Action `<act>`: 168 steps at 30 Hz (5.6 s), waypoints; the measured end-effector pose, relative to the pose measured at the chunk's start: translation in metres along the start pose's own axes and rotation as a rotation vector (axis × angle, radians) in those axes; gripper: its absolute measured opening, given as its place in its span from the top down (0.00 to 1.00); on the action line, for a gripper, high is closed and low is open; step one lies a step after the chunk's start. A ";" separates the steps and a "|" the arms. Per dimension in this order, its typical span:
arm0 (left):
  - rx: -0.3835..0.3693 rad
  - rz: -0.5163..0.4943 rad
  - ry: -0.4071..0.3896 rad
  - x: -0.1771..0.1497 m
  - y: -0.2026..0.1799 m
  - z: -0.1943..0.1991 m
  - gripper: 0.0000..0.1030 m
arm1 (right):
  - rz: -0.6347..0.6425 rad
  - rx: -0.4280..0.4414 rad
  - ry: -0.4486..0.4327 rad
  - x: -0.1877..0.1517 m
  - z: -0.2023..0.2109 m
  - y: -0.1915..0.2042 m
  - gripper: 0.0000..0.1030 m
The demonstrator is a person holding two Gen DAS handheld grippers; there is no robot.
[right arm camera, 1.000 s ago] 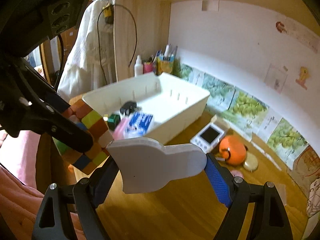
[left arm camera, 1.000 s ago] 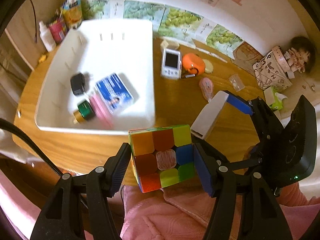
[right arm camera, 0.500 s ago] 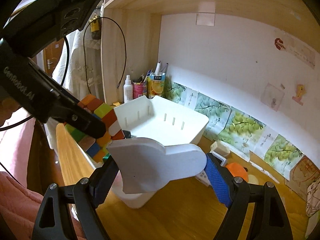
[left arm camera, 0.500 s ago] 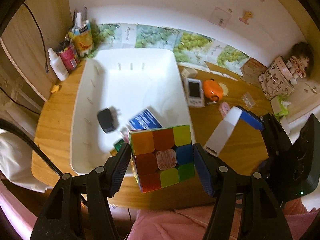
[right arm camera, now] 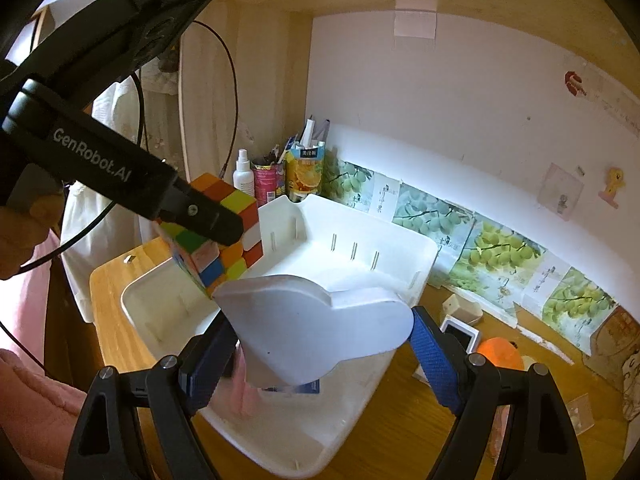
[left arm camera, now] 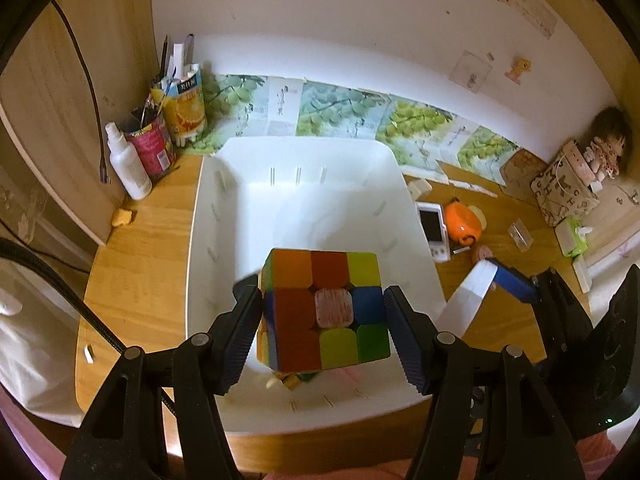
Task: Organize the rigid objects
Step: 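Lower cube and foam shape into the tray and open both tools, then withdraw both open tools from the tray toward the orange case, then grasp the orange round case with the left tool while the right tool grasps the pink tape roller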
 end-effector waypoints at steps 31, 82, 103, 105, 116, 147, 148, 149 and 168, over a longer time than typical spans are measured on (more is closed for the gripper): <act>0.044 -0.005 -0.126 0.013 0.002 -0.005 0.26 | -0.125 -0.058 0.044 0.003 -0.025 -0.008 0.13; 0.019 0.139 -0.243 0.023 -0.178 -0.024 0.25 | -0.109 -0.044 0.192 -0.088 0.067 -0.148 0.13; 0.036 0.160 0.002 0.047 -0.215 -0.104 0.25 | -0.174 0.010 0.284 -0.105 0.017 -0.201 0.16; 0.032 0.162 0.036 0.050 -0.217 -0.113 0.25 | -0.177 0.012 0.290 -0.106 0.011 -0.203 0.18; 0.042 0.135 0.195 0.074 -0.221 -0.161 0.25 | -0.198 0.019 0.309 -0.115 -0.022 -0.213 0.31; 0.074 -0.123 0.480 0.096 -0.234 -0.248 0.23 | -0.201 -0.117 0.339 -0.111 -0.066 -0.216 0.56; 0.076 -0.130 0.483 0.096 -0.234 -0.249 0.23 | -0.206 -0.115 0.340 -0.111 -0.066 -0.217 0.56; 0.079 -0.142 0.485 0.096 -0.235 -0.250 0.22 | -0.209 -0.114 0.341 -0.111 -0.066 -0.217 0.56; 0.151 -0.293 0.494 0.102 -0.261 -0.276 0.19 | -0.288 -0.117 0.378 -0.106 -0.057 -0.232 0.57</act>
Point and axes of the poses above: each gripper's, at about its wrist camera, not at the fingertips, and z roughly against the way its jaws point, y to its left, x to its top, the point moved 3 cm from there along -z, roughly the way its jaws point, and after that the axes turned 6 degrees about -z, right-handed, at the moved point
